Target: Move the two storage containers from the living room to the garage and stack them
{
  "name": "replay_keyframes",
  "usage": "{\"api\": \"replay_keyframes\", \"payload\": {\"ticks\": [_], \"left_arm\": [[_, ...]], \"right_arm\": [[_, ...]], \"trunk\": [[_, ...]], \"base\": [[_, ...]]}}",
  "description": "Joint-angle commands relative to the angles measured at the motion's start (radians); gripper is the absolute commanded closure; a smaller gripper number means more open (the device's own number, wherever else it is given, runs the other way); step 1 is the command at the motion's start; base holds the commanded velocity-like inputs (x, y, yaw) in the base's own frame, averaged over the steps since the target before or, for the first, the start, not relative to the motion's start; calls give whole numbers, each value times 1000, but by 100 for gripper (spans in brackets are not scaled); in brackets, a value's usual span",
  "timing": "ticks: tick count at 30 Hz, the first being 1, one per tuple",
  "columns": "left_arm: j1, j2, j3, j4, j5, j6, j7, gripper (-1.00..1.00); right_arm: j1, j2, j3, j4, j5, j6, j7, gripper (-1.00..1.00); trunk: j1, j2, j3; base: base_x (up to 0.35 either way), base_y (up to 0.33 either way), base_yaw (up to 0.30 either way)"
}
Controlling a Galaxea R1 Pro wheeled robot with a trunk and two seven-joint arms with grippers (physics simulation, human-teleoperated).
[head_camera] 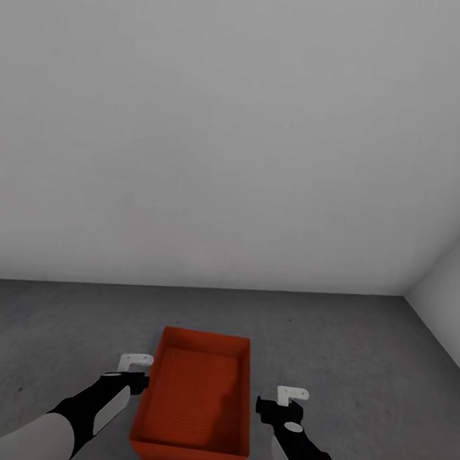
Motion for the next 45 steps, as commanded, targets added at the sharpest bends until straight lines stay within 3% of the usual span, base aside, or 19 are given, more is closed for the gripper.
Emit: {"api": "replay_keyframes", "payload": {"ticks": [1,18,32,45], "left_arm": [[0,1,-8,-2,9,4,9,-100],[0,0,-7,-6,9,3,10,-100],[0,0,-11,-20,9,1,11,-100],[0,0,-10,-19,9,3,10,-100]], "right_arm": [[-1,0,2,1,6,-2,-6,-100],[-1,1,2,2,6,-2,-6,-100],[-1,1,2,2,6,-1,-6,-100],[-1,8,3,8,8,-3,-6,-100]], "trunk": [[-4,7,2],[-69,126,56],[-69,126,56],[-69,126,56]], "base": [[0,0,0],[0,0,0],[-11,0,0],[-298,0,0]]}}
